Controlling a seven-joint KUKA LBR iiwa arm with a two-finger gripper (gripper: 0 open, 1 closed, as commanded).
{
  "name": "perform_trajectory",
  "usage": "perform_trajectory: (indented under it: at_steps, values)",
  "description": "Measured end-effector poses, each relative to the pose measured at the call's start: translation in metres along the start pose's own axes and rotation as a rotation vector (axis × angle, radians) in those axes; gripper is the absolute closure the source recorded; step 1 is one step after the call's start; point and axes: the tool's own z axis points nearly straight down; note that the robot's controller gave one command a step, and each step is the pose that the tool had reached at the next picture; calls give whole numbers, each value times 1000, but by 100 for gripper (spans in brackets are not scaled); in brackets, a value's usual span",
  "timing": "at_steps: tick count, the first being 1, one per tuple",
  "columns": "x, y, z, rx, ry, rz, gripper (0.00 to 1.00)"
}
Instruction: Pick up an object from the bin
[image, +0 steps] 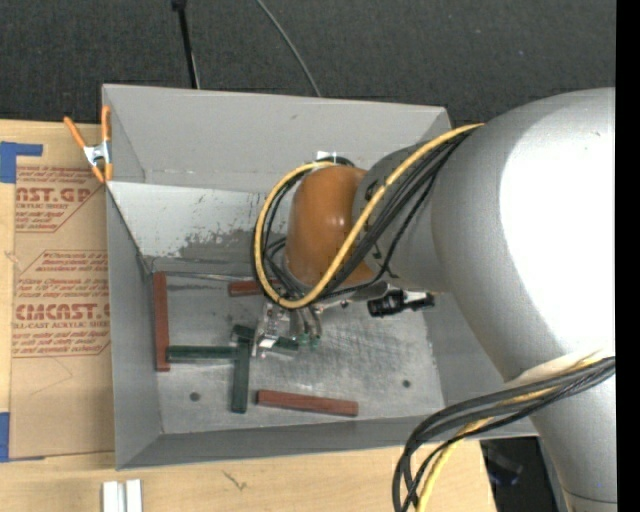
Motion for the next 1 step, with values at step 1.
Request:
perform_trajectory:
  at_steps: [1]
  values:
    - [-4, -21, -169, 4, 9, -8, 100]
